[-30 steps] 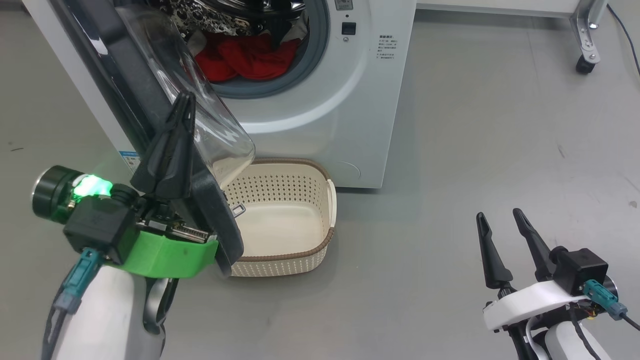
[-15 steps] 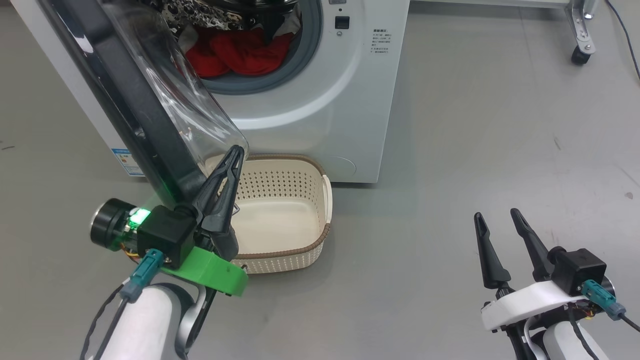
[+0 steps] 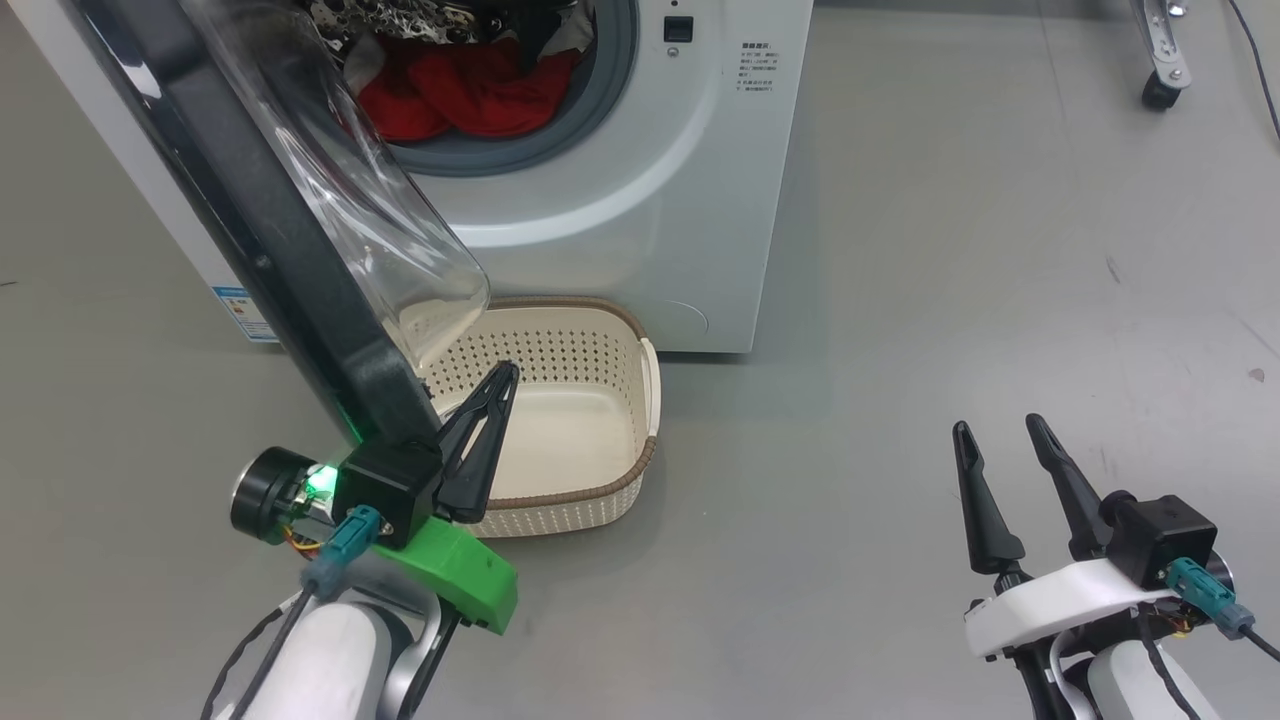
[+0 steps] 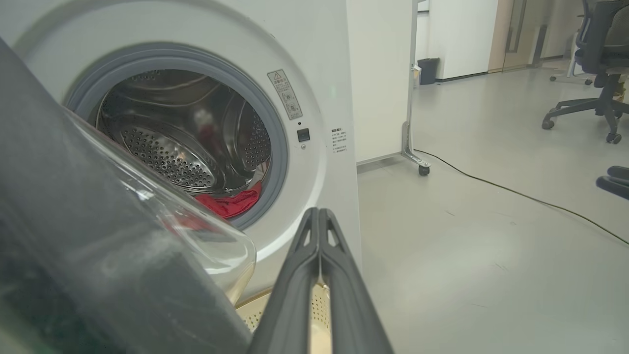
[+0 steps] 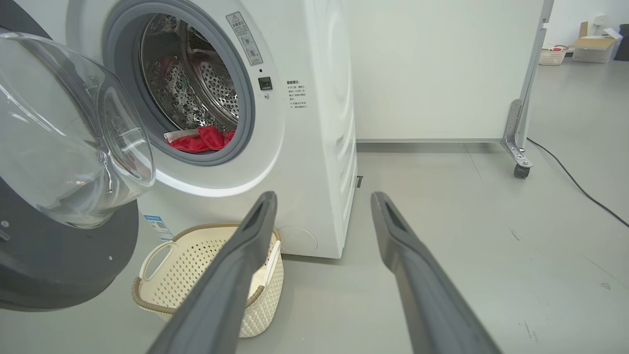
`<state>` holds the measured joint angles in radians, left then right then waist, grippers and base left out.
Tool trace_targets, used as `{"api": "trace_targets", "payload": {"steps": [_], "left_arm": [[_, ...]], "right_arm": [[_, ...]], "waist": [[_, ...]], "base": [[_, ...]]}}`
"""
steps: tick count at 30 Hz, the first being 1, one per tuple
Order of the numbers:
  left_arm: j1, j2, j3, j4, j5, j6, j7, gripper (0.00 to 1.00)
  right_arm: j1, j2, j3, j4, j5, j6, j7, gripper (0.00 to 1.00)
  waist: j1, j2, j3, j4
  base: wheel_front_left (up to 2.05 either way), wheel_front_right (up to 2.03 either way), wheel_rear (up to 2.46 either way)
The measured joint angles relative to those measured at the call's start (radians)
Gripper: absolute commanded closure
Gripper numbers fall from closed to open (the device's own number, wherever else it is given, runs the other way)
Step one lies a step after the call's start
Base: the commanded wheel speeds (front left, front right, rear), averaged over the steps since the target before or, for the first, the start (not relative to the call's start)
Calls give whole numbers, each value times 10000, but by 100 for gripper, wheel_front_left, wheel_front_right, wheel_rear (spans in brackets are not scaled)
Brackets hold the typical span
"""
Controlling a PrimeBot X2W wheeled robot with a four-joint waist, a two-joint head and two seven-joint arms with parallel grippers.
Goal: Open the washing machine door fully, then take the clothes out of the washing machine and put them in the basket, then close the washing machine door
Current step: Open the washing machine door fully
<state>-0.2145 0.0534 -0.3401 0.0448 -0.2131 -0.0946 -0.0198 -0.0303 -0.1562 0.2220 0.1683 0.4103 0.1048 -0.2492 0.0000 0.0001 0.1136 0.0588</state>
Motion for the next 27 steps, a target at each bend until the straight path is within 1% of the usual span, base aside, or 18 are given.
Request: {"api": "trace_targets", "payload": {"steps": [13, 23, 27], "left_arm": [[34, -21, 194, 761, -176, 270, 151, 100], [33, -56, 255, 1055, -408, 293, -8, 100], [25, -79, 236, 1147, -408, 368, -86, 100]], "right_arm": [[-8, 119, -119, 65, -12, 71, 0, 0], [-14, 146, -211, 121, -82, 73, 0, 0], [-15, 151, -267, 140, -104, 75, 0, 0]], "waist": [[0, 0, 150, -74], [0, 0, 179, -64], [0, 0, 171, -16]], "base": [[0, 0, 0], [0, 0, 0], [0, 0, 0]]}}
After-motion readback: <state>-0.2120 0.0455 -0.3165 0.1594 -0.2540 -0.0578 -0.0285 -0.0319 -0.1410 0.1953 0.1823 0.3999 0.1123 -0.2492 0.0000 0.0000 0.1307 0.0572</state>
